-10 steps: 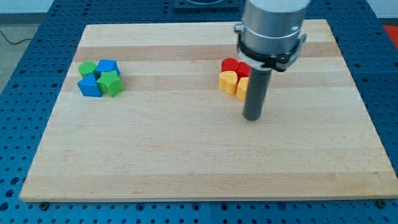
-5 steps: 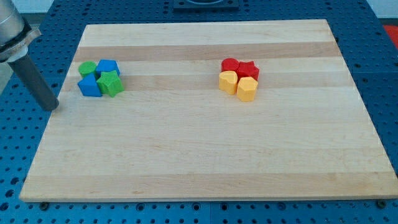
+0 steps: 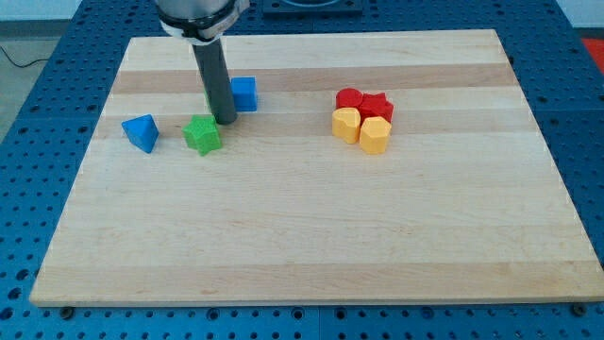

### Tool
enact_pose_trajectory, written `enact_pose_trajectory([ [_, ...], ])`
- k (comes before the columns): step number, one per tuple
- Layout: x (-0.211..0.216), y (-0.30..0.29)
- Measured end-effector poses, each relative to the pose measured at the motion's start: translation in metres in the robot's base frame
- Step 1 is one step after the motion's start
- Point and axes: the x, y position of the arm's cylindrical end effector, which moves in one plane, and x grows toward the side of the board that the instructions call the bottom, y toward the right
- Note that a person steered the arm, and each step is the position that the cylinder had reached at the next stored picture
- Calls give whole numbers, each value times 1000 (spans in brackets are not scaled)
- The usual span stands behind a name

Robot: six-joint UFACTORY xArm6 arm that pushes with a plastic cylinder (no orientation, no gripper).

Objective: Place blue cube at center of the board

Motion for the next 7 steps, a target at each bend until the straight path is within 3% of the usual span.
enact_pose_trajectory([
  [2,0,-90],
  [3,-30,-91],
  [4,-63,-65],
  [5,-63,-11],
  [7,-29,51],
])
